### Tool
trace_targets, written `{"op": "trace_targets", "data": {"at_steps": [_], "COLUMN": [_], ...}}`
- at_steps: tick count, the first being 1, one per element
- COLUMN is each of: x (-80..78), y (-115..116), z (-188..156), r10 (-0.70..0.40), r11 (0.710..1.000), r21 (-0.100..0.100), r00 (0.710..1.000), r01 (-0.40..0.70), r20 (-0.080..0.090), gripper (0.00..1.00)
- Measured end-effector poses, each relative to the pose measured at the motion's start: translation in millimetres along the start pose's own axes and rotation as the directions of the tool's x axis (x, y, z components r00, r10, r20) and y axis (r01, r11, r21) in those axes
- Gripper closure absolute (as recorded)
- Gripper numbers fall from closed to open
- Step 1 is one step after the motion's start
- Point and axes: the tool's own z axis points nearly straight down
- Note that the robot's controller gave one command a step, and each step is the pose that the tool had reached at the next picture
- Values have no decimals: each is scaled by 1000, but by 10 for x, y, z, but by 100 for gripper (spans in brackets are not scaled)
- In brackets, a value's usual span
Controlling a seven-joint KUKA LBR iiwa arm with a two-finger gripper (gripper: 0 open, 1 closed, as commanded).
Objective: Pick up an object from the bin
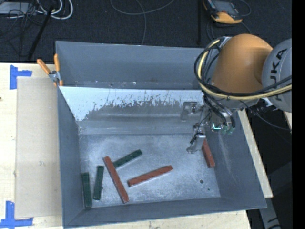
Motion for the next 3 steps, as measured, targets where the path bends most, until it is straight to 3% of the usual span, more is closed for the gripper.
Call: {"op": "trace_targets", "data": {"at_steps": [1,2,3], "x": [770,765,820], "y": [573,911,896], "z": [1521,1182,1197], "r10": [-434,-495,-311], "r11": [901,869,950], "r21": [0,4,2], "r00": [901,869,950], "r01": [434,495,311], "r20": [0,10,6], "gripper": [0,0,0]}}
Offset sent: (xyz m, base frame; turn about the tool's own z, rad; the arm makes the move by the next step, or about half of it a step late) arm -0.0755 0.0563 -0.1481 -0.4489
